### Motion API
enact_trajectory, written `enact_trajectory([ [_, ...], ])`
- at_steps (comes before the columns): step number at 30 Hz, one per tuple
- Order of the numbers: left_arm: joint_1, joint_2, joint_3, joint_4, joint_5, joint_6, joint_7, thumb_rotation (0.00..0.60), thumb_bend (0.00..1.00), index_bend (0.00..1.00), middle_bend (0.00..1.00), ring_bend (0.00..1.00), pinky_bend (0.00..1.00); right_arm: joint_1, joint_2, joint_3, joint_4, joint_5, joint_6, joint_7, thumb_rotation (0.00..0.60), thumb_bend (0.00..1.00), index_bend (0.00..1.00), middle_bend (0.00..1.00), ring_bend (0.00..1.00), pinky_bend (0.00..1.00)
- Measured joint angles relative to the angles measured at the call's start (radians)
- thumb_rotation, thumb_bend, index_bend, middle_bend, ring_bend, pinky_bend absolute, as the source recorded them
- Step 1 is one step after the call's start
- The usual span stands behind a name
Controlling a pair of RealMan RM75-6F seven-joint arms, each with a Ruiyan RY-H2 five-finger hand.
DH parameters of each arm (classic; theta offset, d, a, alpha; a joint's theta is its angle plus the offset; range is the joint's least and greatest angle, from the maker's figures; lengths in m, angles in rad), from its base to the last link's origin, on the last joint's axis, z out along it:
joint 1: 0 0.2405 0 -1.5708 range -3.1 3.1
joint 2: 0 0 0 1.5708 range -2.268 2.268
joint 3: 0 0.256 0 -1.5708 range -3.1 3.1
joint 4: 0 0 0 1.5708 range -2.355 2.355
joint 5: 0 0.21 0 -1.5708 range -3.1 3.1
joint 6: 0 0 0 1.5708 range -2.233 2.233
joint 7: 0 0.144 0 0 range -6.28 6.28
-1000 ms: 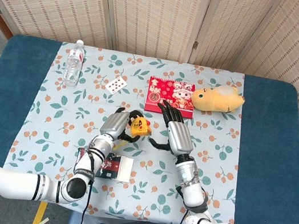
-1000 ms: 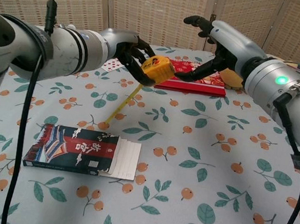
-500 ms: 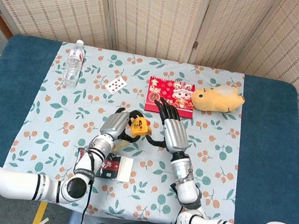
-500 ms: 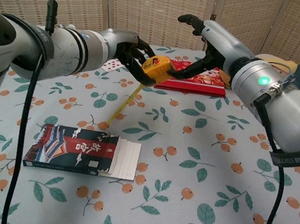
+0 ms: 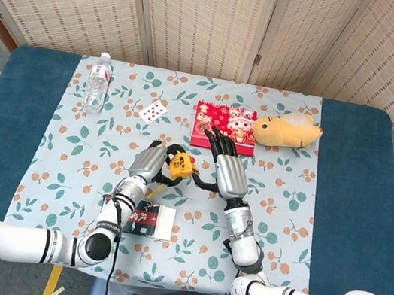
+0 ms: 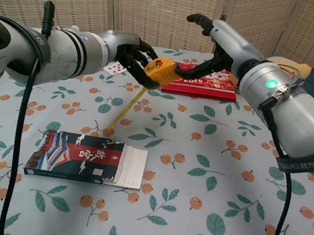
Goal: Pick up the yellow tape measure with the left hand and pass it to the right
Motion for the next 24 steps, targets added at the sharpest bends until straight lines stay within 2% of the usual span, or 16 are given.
enact_trajectory([
  [8, 0.009, 0.003, 0.004, 0.007, 0.014, -0.005, -0.013, 0.600, 0.38, 0.48, 0.44, 0.42, 0.07, 0.004, -0.009, 0.016, 0.017, 0.014, 0.012, -0.012, 0.600, 0.42, 0.00, 0.00, 0.00, 0.00],
  [10, 0.010, 0.004, 0.004, 0.008, 0.019, -0.004, -0.015, 0.600, 0.38, 0.48, 0.44, 0.42, 0.07, 0.007, -0.012, 0.021, 0.021, 0.020, 0.014, -0.016, 0.600, 0.43, 0.03, 0.00, 0.00, 0.00],
  [20, 0.011, 0.007, -0.001, 0.009, 0.028, -0.005, -0.022, 0.600, 0.38, 0.48, 0.44, 0.42, 0.07, 0.018, -0.018, 0.040, 0.019, 0.058, 0.008, -0.039, 0.600, 0.46, 0.45, 0.06, 0.02, 0.00],
  [24, 0.011, 0.008, -0.001, 0.011, 0.026, -0.010, -0.025, 0.600, 0.38, 0.48, 0.44, 0.42, 0.07, 0.021, -0.013, 0.046, 0.007, 0.077, -0.001, -0.049, 0.600, 0.48, 0.53, 0.10, 0.04, 0.00],
])
